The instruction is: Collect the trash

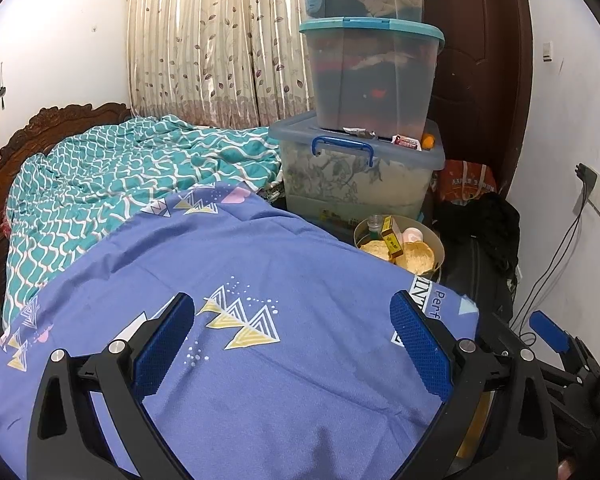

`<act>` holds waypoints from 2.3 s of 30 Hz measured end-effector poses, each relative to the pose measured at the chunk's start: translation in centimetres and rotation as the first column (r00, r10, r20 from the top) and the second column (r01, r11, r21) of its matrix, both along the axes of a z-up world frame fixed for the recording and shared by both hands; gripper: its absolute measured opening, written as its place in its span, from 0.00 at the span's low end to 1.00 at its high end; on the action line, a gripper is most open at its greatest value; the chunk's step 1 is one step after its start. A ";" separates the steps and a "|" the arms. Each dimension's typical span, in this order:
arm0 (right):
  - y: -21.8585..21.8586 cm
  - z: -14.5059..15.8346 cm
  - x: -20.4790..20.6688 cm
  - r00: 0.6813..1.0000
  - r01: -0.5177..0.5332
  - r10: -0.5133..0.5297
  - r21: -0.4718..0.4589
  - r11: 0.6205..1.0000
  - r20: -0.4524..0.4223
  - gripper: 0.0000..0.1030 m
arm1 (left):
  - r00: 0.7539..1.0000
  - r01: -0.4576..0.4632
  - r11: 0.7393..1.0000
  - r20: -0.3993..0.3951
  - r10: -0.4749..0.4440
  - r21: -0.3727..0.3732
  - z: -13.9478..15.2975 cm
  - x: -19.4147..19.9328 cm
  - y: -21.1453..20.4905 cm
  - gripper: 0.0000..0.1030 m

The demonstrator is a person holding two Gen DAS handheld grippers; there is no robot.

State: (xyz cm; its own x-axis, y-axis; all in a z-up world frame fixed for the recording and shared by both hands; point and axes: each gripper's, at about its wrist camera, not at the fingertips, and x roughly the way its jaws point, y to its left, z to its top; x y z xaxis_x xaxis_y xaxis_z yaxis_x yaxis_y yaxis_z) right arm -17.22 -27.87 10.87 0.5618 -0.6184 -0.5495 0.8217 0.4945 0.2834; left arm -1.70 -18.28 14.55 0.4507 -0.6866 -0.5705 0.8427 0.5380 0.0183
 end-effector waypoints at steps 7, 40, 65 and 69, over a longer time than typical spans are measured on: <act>0.0 0.0 0.0 1.000 -0.001 0.001 0.001 1.000 -0.002 0.97 | 1.000 0.005 1.000 0.018 -0.005 0.006 0.1 -0.4 -0.1 0.92; -0.3 -0.7 0.9 0.999 -0.034 0.034 0.025 0.999 -0.021 0.97 | 0.999 0.022 1.000 0.046 -0.023 0.022 -0.4 -0.9 -0.2 0.92; -1.7 -1.5 0.7 0.999 -0.030 0.031 0.067 0.997 -0.018 0.97 | 0.999 0.038 0.998 0.010 -0.039 0.048 -1.1 -0.1 -0.5 0.92; -1.4 -1.7 1.1 0.999 -0.045 0.047 0.068 0.997 -0.023 0.97 | 0.999 0.037 0.998 0.000 -0.037 0.046 -1.2 0.0 -0.5 0.92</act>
State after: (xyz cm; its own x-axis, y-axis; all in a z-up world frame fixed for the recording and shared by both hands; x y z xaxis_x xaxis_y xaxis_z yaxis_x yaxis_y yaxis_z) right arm -16.16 -29.26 9.16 0.5747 -0.5532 -0.6031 0.8055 0.5123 0.2977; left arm -1.67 -18.77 13.33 0.4261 -0.6758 -0.6015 0.8622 0.5048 0.0436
